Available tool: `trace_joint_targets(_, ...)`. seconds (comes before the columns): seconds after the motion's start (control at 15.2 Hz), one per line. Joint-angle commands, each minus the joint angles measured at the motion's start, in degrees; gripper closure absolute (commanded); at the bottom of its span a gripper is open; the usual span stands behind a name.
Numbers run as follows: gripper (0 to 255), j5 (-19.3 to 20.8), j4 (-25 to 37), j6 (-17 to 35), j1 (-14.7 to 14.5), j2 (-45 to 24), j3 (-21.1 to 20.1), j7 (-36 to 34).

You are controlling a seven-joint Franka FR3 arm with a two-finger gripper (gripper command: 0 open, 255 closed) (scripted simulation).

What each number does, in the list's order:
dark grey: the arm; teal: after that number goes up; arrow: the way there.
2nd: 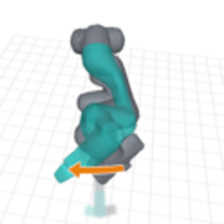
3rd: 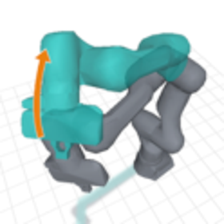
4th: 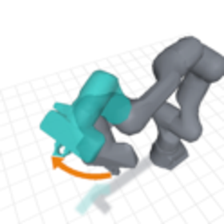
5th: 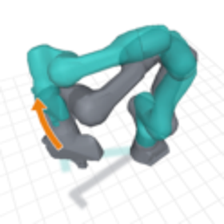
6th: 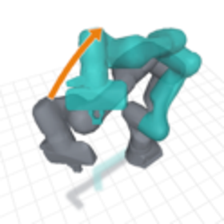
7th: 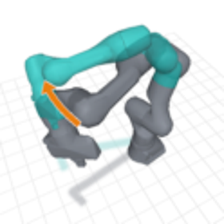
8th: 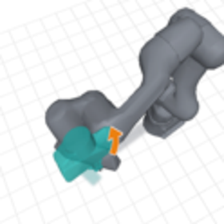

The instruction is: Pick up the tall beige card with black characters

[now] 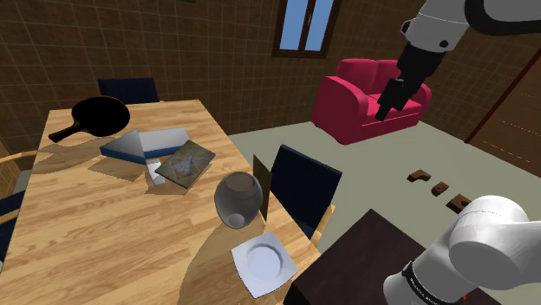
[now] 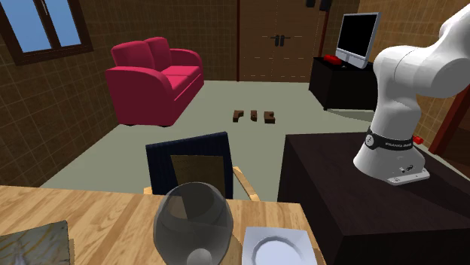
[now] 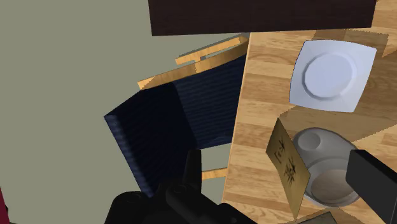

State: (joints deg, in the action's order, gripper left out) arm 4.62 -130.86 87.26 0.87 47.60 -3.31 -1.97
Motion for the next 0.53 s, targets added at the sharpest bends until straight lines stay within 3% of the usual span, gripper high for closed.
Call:
trace_joint_targets(0.0, 0, 0.00, 0.00, 0.00, 0.00, 0.00, 0.00, 0.00)
trace_joint_targets(0.46, 0, -1.52, -1.18, 10.89, 0.07, -11.13, -2.79, -4.73)
